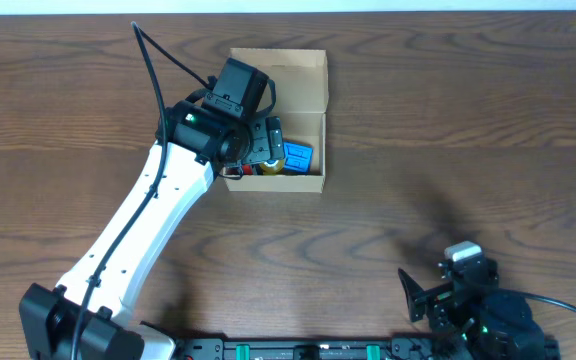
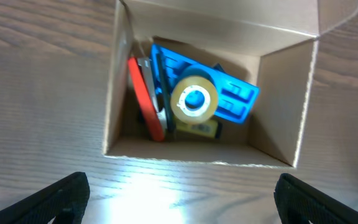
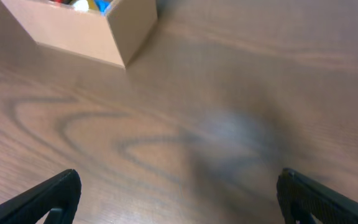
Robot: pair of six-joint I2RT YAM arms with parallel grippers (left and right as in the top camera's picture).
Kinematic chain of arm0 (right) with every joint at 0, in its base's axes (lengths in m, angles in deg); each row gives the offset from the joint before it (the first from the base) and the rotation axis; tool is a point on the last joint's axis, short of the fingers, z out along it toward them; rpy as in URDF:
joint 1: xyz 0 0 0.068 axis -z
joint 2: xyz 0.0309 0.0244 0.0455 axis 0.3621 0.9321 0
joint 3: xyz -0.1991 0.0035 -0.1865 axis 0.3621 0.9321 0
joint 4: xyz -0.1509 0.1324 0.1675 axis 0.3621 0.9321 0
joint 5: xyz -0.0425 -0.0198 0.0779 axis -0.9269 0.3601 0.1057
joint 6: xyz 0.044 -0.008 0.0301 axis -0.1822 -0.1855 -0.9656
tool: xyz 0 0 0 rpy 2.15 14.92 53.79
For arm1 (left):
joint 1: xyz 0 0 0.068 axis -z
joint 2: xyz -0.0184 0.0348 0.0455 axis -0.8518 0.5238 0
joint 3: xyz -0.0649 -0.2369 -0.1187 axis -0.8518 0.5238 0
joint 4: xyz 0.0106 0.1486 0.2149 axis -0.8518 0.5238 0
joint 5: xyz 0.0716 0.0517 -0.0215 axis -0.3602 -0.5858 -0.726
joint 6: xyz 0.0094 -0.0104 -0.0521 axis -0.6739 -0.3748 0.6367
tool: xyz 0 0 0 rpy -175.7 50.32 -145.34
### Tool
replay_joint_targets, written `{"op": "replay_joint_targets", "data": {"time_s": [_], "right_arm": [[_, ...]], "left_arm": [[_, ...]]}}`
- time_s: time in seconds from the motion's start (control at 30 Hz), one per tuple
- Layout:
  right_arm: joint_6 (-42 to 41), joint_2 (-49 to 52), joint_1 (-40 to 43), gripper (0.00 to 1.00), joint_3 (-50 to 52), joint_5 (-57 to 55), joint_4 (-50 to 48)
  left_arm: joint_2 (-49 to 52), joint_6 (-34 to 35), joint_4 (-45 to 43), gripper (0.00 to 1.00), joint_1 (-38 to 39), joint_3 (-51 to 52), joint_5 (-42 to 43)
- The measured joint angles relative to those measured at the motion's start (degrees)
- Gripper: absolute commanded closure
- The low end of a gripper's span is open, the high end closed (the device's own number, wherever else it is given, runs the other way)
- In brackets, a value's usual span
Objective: Pack container
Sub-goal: 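Lower tape roll into the cardboard box and open left gripper, then raise both grippers to the box's left and right lid flaps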
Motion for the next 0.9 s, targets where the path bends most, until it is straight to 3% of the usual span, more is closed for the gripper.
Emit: {"op": "replay_joint_targets", "data": {"time_s": [0.37, 0.57, 0.77, 0.8, 0.83, 0.9], "right_arm": [[0.0, 3.5, 0.0, 0.01, -0.2, -1.2, -13.2], [0.0, 23.4, 0.1, 0.01, -7.8, -1.1, -16.6], [1.7, 48.0, 1.0, 0.01, -27.7, -0.3, -17.3], [2.3, 51.9, 1.1, 0.01, -31.3, 0.0, -18.0], [2.8, 54.8, 1.1, 0.13, -33.8, 0.2, -18.8], [4.6, 59.5, 1.1, 0.51, -37.6, 0.5, -21.0]], "left_arm": [[0.0, -1.7, 1.9, 0.05, -0.2, 0.0, 1.2], [-0.8, -2.1, 2.3, 0.05, -5.9, 0.0, 4.9], [-1.0, -2.6, 1.3, 0.05, -17.6, -0.1, 11.5], [-1.0, -2.7, 1.0, 0.01, -19.7, -0.1, 12.4], [-1.0, -2.9, 0.7, 0.09, -21.2, -0.1, 13.0], [-1.0, -2.4, -0.1, 0.27, -24.1, -0.1, 13.6]]}}
